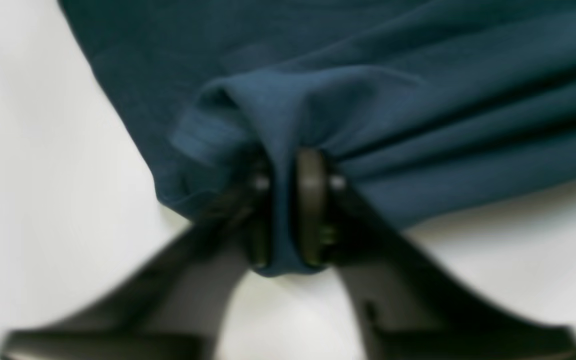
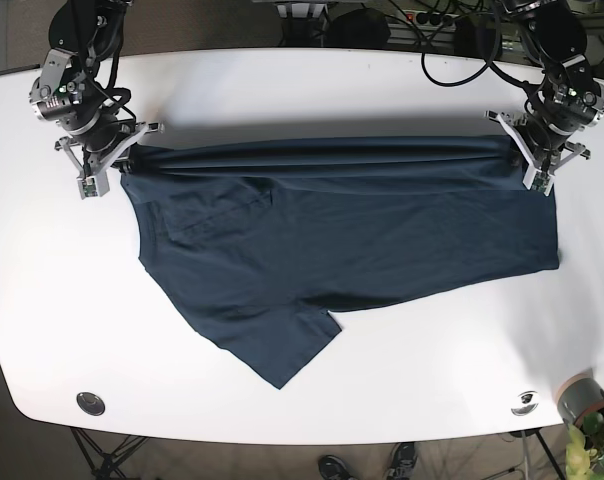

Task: Fold the T-shirt properly
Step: 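Lift the shirt with both grippers, shake it and lay it flat, then release the shirt edge and reposition both grippers on the fabric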

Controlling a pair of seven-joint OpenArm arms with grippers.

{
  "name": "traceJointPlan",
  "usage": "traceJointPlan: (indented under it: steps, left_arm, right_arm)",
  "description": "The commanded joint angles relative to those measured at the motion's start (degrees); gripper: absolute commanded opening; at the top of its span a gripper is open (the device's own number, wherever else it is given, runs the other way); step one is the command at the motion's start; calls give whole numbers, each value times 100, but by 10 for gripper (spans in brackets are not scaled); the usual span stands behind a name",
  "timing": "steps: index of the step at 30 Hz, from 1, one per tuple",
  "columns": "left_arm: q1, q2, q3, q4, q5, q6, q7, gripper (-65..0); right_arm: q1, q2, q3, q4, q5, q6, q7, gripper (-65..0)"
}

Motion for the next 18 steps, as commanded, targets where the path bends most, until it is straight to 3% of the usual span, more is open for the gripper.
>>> traceJointPlan:
  steps: [1, 4, 7, 10, 14, 18]
  left_arm:
    - [19, -114, -147, 106, 19, 43, -43, -449]
    - [160, -105, -296, 106, 10, 43, -34, -360]
    - [160, -105, -384, 106, 10, 34, -34, -314]
    - [186, -114, -463, 115, 1, -62, -34, -308]
    - [203, -123, -700, 115, 10, -93, -34, -311]
    - [379, -123, -999, 115, 10, -93, -34, -311]
  right_arm:
    - [-52, 74, 40, 103, -31, -29, 96, -620]
    - [-184, -40, 66, 112, -31, -29, 96, -533]
    - [-254, -216, 418, 191, -22, -20, 96, -341]
    - [-272, -480, 691, 341, -22, 77, 105, -205]
    - [-272, -568, 866, 455, -22, 551, 78, -178]
    - [-245, -577, 919, 516, -22, 754, 78, -178]
